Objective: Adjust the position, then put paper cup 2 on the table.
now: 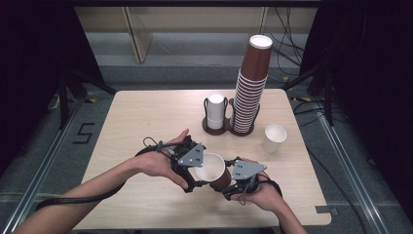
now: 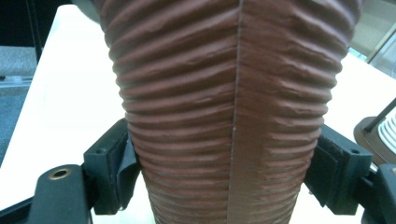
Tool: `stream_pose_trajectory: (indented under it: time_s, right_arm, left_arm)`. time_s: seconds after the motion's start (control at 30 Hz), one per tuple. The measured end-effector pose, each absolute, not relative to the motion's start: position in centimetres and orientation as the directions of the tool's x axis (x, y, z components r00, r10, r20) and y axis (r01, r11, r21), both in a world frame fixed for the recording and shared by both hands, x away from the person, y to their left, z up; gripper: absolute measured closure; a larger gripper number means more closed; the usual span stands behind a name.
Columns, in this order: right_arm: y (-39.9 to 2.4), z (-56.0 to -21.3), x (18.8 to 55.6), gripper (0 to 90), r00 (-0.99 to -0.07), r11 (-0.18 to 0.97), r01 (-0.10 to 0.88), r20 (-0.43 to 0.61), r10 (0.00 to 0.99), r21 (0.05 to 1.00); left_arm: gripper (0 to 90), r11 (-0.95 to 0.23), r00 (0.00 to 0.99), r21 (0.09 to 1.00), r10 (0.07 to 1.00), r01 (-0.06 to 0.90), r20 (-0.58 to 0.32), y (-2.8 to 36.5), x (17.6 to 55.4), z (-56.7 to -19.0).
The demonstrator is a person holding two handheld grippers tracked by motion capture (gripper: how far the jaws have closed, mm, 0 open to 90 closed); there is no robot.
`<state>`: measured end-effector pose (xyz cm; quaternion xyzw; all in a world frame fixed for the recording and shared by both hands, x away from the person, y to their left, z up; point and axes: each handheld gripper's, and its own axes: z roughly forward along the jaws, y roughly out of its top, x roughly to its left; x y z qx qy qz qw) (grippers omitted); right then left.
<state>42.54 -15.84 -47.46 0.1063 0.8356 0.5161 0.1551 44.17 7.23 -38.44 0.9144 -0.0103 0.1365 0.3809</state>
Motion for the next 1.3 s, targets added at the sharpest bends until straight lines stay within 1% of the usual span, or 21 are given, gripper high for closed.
stream_pose_trajectory:
  time_s: [0.17,0.27,0.3,0.4,0.5,0.53,0.57,0.6,0.63,0.67,0.77,0.8,0.83,0.87,0.93,1.03,1.07,1.13,1.17,1.2,1.3]
  right_arm:
    - [-17.1,-47.5,42.7,21.7,-0.914,0.405,0.008,-0.158,0.375,0.914]
    - [-18.1,-47.6,42.6,21.7,-0.896,0.375,0.045,-0.128,0.425,0.926]
    - [-18.6,-47.6,42.7,21.6,-0.891,0.374,0.034,-0.141,0.431,0.927]
    - [-19.7,-47.4,42.5,21.6,-0.875,0.345,0.069,-0.109,0.471,0.936]
    - [-20.8,-47.3,42.4,21.5,-0.854,0.308,0.063,-0.108,0.508,0.949]
    - [-21.2,-47.3,42.2,21.5,-0.849,0.291,0.103,-0.069,0.525,0.951]
    - [-21.6,-47.2,42.2,21.4,-0.843,0.282,0.078,-0.088,0.531,0.956]
    - [-22.0,-47.2,42.0,21.4,-0.83,0.252,0.104,-0.056,0.555,0.962]
    - [-22.5,-47.1,42.0,21.4,-0.825,0.251,0.085,-0.074,0.56,0.964]
    - [-23.0,-47.0,41.8,21.4,-0.823,0.247,0.106,-0.054,0.565,0.963]
    - [-24.3,-47.0,41.4,21.4,-0.794,0.224,0.093,-0.064,0.605,0.97]
    - [-24.6,-47.0,41.1,21.3,-0.784,0.202,0.12,-0.032,0.62,0.972]
    - [-25.1,-47.0,41.1,21.3,-0.783,0.211,0.111,-0.046,0.62,0.971]
    - [-25.4,-47.1,40.9,21.3,-0.779,0.205,0.126,-0.031,0.627,0.971]
    - [-26.0,-47.3,41.0,21.3,-0.77,0.198,0.112,-0.041,0.637,0.974]
    - [-26.6,-47.6,40.8,21.2,-0.748,0.165,0.143,-0.003,0.664,0.976]
    - [-26.9,-47.6,40.8,21.2,-0.745,0.178,0.146,-0.01,0.667,0.973]
    - [-27.1,-47.7,40.9,21.1,-0.741,0.142,0.161,0.024,0.672,0.977]
    - [-27.4,-47.7,41.0,21.1,-0.727,0.149,0.147,0.004,0.686,0.978]
    - [-27.4,-47.6,40.8,21.1,-0.719,0.129,0.181,0.041,0.693,0.975]
    - [-28.0,-47.3,41.0,21.1,-0.701,0.133,0.158,0.016,0.713,0.978]
  left_arm:
    - [0.0,-0.664,0.96,0.743,0.145,-0.084,0.239,8.6,44.1,-38.9]
    - [0.0,-0.627,0.954,0.778,0.202,-0.048,0.222,9.4,44.0,-39.4]
    - [0.0,-0.614,0.951,0.788,0.219,-0.041,0.22,9.6,43.9,-39.6]
    - [0.0,-0.567,0.94,0.823,0.287,0.013,0.183,10.2,43.7,-40.5]
    - [0.0,-0.515,0.925,0.856,0.342,0.037,0.166,10.6,43.5,-41.3]
    - [0.0,-0.496,0.922,0.867,0.358,0.056,0.146,10.8,43.3,-41.6]
    - [0.0,-0.508,0.911,0.861,0.35,-0.01,0.217,11.1,43.6,-41.5]
    - [0.0,-0.466,0.905,0.883,0.397,0.058,0.15,11.1,43.0,-41.8]
    - [0.0,-0.447,0.898,0.892,0.415,0.064,0.144,11.3,42.9,-42.0]
    - [0.0,-0.426,0.89,0.902,0.435,0.07,0.136,11.5,42.7,-42.1]
    - [0.0,-0.363,0.859,0.926,0.501,0.1,0.104,12.1,42.4,-42.5]
    - [0.0,-0.357,0.848,0.927,0.522,0.116,0.095,12.3,42.4,-42.6]
    - [0.0,-0.344,0.832,0.928,0.55,0.146,0.073,12.4,42.3,-42.8]
    - [0.0,-0.323,0.815,0.93,0.577,0.175,0.047,12.5,42.3,-43.0]
    - [0.0,-0.29,0.788,0.934,0.615,0.209,0.015,12.8,42.3,-43.4]
    - [0.0,-0.255,0.751,0.942,0.66,0.217,0.006,13.0,42.4,-44.0]
    - [0.0,-0.244,0.74,0.945,0.672,0.218,0.002,13.1,42.4,-44.2]
    - [0.0,-0.223,0.728,0.951,0.686,0.214,-0.003,13.3,42.4,-44.5]
    - [0.0,-0.21,0.726,0.956,0.687,0.204,-0.004,13.4,42.4,-44.6]
    - [0.0,-0.205,0.721,0.958,0.693,0.2,-0.003,13.5,42.3,-44.7]
    - [0.0,-0.207,0.714,0.962,0.7,0.179,0.017,13.7,41.8,-45.1]
